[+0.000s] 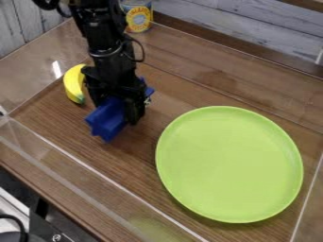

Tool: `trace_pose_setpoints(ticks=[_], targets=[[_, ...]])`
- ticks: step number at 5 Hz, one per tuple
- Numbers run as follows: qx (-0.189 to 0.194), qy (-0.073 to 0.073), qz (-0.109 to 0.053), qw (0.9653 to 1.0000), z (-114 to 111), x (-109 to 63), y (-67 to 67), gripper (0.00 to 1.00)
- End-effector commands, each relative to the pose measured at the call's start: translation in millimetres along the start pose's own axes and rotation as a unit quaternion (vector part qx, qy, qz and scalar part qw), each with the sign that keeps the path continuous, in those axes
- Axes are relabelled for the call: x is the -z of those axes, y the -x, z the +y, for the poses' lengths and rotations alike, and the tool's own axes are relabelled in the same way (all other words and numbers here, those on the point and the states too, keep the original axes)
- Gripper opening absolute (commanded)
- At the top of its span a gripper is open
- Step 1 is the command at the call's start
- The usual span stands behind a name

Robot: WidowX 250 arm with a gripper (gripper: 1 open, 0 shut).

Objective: Remove the blue object from inside the green plate and put it on the table

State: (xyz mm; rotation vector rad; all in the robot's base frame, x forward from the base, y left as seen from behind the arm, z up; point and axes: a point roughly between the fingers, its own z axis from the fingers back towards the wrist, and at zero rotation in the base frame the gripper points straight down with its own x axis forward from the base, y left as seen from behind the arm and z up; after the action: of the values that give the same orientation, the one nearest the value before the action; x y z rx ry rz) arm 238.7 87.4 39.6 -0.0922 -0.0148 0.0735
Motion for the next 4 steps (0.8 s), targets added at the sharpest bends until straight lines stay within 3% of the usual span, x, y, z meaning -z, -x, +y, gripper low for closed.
trace_pose_setpoints(ticks=[1, 2, 3, 4], targets=[[-0.002, 0.000, -0.017, 0.9999, 4, -4.5, -3.1, 0.00], [-0.001, 0.004, -0.018, 0.9998, 5, -3.3, -2.9, 0.00], [-0.001, 0.005, -0.018, 0.9998, 3, -8.8, -5.5, 1.00], [-0.001, 0.006, -0.019, 0.9998, 1, -15.3, -9.3, 1.00]])
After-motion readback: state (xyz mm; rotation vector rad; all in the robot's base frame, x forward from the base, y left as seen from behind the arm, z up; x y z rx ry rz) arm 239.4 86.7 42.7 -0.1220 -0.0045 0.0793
